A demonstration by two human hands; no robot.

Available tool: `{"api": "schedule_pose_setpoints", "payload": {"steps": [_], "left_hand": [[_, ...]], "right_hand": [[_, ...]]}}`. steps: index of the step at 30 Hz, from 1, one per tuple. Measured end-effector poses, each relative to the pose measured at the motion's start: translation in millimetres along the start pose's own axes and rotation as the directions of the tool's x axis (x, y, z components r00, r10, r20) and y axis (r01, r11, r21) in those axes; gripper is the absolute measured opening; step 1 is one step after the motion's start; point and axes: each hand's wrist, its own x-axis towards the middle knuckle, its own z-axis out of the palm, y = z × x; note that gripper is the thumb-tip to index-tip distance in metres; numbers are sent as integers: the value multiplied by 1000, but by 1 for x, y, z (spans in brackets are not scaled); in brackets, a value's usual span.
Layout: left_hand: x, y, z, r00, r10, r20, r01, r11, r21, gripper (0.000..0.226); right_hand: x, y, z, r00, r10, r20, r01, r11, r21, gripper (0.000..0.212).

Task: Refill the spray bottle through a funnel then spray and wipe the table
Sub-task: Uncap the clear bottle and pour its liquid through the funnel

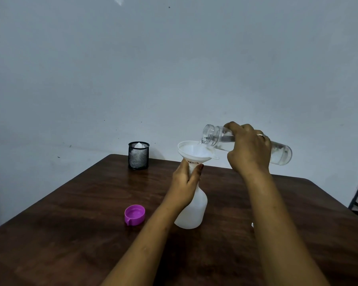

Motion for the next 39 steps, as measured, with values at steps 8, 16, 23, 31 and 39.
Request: {"api": "schedule_pose_setpoints", "payload": {"steps": [8, 16, 23, 31, 39], "left_hand": [[-1, 3, 0, 1000, 10, -2, -10, 1000, 10, 5], [-2, 2, 0, 1000, -1, -10, 1, 1000, 20, 12], [-1, 2, 0, 1000, 3, -2, -3, 1000, 21, 3], [-1, 1, 0, 1000, 7, 0, -7, 1000, 14, 5], [-1, 2, 1, 1000, 6, -4, -5, 1000, 26, 5]], "right_hand": [[1, 1, -2, 1000, 22, -17, -23, 1000, -6, 62], [0, 0, -6, 999, 47, -26, -47, 999, 8, 63], [1, -1, -8, 998, 62, -20, -62, 998, 0, 63], [0, -3, -6, 998, 58, -24, -58, 998, 5, 64], [0, -3, -7, 998, 60, -28, -60, 998, -2, 65]]}}
